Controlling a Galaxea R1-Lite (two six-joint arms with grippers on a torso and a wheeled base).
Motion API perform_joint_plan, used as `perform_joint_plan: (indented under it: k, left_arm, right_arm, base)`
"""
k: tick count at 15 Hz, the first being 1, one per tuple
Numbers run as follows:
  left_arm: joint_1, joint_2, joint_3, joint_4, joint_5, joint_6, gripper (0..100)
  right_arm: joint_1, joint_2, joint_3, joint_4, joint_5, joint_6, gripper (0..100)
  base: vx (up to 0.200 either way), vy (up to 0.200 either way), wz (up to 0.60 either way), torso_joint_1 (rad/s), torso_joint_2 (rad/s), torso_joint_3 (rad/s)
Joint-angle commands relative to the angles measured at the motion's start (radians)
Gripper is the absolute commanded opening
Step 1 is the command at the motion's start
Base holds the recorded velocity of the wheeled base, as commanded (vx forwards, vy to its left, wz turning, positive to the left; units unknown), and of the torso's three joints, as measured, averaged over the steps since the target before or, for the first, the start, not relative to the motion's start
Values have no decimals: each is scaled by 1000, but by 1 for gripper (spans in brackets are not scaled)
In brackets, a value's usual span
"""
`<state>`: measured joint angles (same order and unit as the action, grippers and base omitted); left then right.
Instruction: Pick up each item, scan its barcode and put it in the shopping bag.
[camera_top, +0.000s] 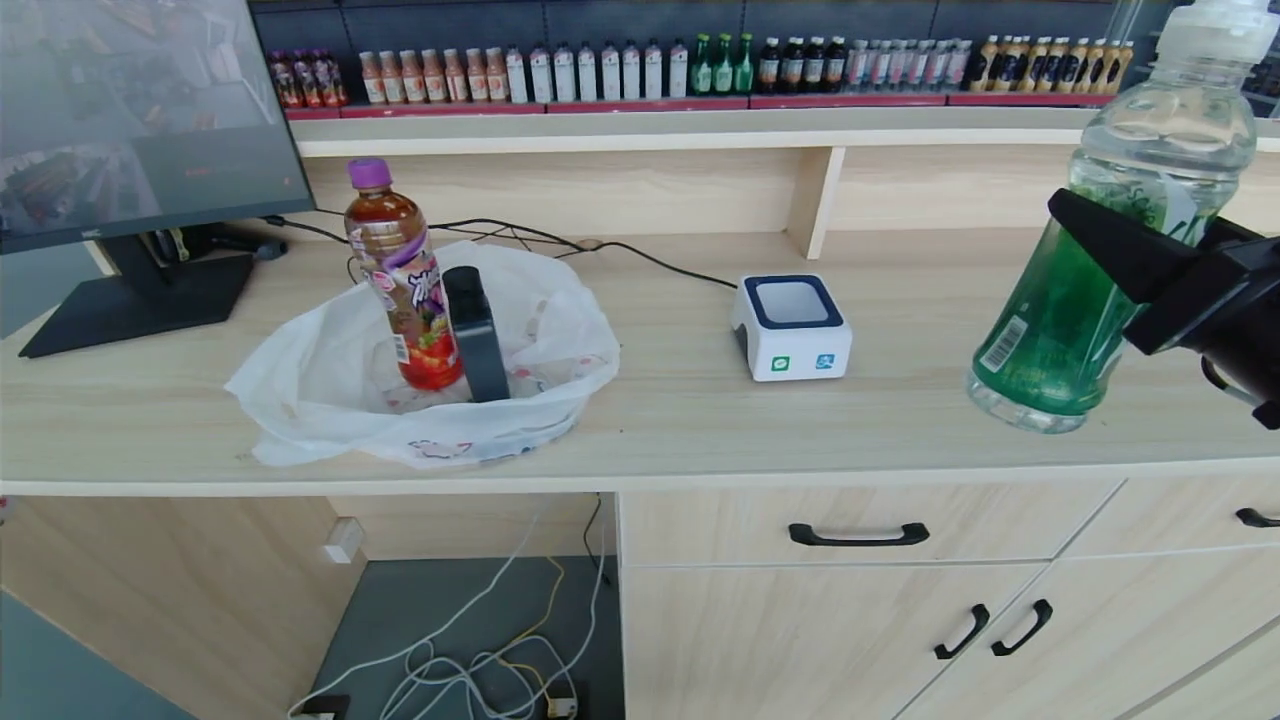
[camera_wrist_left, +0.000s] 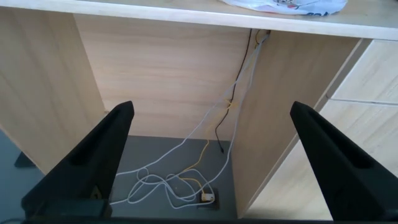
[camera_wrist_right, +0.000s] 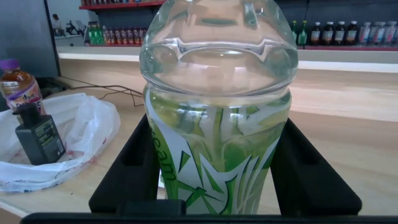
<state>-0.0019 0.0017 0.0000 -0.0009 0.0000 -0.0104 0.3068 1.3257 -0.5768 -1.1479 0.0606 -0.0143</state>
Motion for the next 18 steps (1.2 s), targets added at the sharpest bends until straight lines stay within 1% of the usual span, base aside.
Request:
perform_joint_plan:
  k: [1,3,5,7,9,10,14,15,17,18]
  left_arm:
    - [0,0,0,-1,0,0,100]
    - [0,0,0,-1,0,6,100]
    - [0,0,0,-1,-2,10,100]
    - [0,0,0,-1,0,10,100]
    - [0,0,0,-1,0,10,100]
    - [0,0,0,-1,0,10,100]
    - [0,0,0,-1,-2,10,100]
    - [0,0,0,-1,-2,12,100]
    - [0,0,0,-1,-2,13,100]
    - [0,0,0,-1,-2,12,100]
  right_arm:
    - [0,12,-3,-1,-1,-1,0]
    - [0,26,-9,-4,-2,-4,0]
    - [0,49,2,-9,10,-3,0]
    - [-5,84,-34,-7,34,-1,0]
    - [-8,158,-156,-6,36,-15,0]
    - [2,205,-244,-6,38,-35,0]
    - [9,360,-442,0,42,-107,0]
    - [9,389,-483,5,41,-119,0]
    - [9,421,-546,37,42,-197,0]
    - [11,426,-554,60,44,-236,0]
  base:
    - [0,200,0,7,2,2]
    - [0,200,0,2,2,5]
    - [0,0,0,0,0,0]
    - [0,0,0,0,0,0]
    - [0,0,0,0,0,0]
    - [0,0,0,0,0,0]
    - [0,0,0,0,0,0]
    - [0,0,0,0,0,0]
    - [0,0,0,0,0,0]
    - [0,0,0,0,0,0]
